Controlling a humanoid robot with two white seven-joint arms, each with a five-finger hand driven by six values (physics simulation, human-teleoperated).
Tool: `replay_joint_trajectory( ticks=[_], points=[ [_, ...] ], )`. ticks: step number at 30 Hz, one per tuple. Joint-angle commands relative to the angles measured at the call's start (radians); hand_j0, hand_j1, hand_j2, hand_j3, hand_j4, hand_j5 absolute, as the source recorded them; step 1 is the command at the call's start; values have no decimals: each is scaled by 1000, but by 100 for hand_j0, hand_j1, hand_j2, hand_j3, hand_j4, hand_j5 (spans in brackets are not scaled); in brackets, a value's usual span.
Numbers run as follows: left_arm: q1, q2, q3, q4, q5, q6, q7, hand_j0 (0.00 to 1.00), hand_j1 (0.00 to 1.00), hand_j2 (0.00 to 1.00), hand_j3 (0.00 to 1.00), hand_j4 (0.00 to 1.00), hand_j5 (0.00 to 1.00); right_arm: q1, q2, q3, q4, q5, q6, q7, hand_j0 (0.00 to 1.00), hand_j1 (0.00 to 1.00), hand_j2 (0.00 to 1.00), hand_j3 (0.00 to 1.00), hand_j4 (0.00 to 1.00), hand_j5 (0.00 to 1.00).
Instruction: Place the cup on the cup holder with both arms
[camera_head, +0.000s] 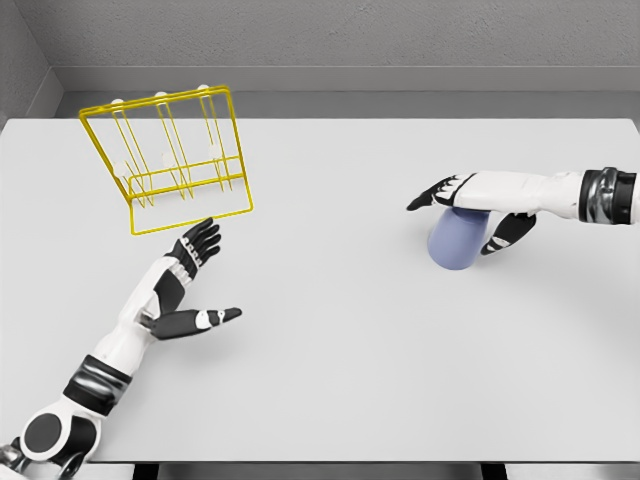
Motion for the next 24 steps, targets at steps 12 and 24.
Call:
replay_joint_trajectory(
  ticks=[12, 24],
  points=[
    [-54, -21, -104, -6, 4, 2, 1, 100, 100, 100, 100, 100, 100, 0, 4, 0, 12, -7, 3, 0, 99, 99, 99, 99, 99, 99],
    [-72, -66, -138, -6, -17, 4, 27, 100, 100, 100, 100, 100, 100, 2, 12, 2, 24, -7, 3, 0, 86, 86, 86, 86, 86, 86]
  ],
)
